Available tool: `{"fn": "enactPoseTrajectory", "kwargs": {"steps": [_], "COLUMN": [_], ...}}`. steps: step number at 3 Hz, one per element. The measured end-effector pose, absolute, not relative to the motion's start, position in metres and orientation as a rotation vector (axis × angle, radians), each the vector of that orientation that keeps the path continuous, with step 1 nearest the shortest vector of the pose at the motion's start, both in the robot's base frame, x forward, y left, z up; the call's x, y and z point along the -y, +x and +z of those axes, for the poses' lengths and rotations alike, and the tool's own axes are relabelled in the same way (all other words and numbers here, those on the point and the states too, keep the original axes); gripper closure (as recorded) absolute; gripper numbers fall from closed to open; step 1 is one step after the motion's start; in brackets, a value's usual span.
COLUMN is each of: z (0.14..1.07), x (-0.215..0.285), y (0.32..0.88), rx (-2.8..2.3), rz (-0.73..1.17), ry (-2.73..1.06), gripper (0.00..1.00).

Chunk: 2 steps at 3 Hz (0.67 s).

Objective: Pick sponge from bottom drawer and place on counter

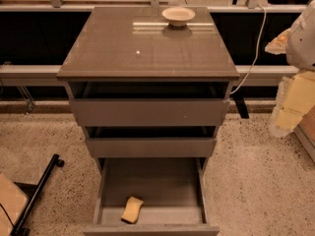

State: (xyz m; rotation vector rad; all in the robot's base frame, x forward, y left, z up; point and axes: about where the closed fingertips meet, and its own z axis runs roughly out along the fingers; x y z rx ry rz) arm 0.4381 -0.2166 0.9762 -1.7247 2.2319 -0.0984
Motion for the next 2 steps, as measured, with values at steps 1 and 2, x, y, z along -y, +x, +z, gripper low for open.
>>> {"fn": "enactPoseTrajectory", "kwargs": {"steps": [1, 2], "z": [0.977, 0.96], "x": [0.216, 0.215], "y": [0.439, 0.441], "rx": [-2.226, -2.195], "rz": [-0.105, -0.062], "ry": [-1.723, -1.703], "gripper": [0.0, 0.0]}}
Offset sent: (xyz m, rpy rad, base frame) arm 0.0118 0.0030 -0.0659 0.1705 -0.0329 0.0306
